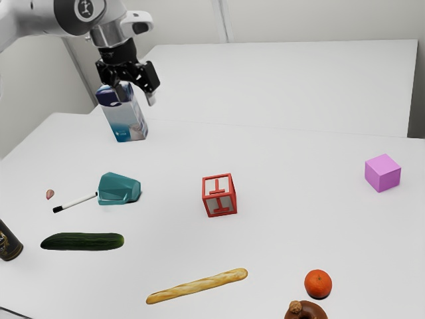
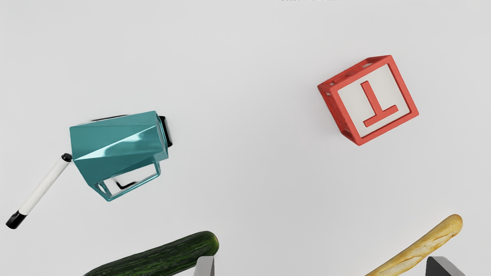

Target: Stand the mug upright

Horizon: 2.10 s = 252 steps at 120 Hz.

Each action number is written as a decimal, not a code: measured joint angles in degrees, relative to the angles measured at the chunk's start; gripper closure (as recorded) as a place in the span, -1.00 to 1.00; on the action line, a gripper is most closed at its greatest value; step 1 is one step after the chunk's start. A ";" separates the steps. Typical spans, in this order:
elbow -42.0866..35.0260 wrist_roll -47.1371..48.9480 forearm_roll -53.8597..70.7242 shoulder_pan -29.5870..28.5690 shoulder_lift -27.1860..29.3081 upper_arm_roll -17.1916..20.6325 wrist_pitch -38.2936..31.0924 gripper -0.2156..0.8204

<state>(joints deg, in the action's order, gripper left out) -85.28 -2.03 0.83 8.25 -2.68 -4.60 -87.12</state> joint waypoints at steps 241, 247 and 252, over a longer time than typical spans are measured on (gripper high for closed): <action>-22.55 -55.46 -65.69 -30.42 -24.33 -12.00 -3.49 0.76; -22.58 -55.80 -65.77 -30.31 -24.29 -11.97 -3.51 0.80; -22.54 -56.07 -65.83 -30.22 -24.28 -11.95 -3.57 0.83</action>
<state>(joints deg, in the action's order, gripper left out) -107.82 -58.09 -65.01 -21.96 -26.96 -16.55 -90.69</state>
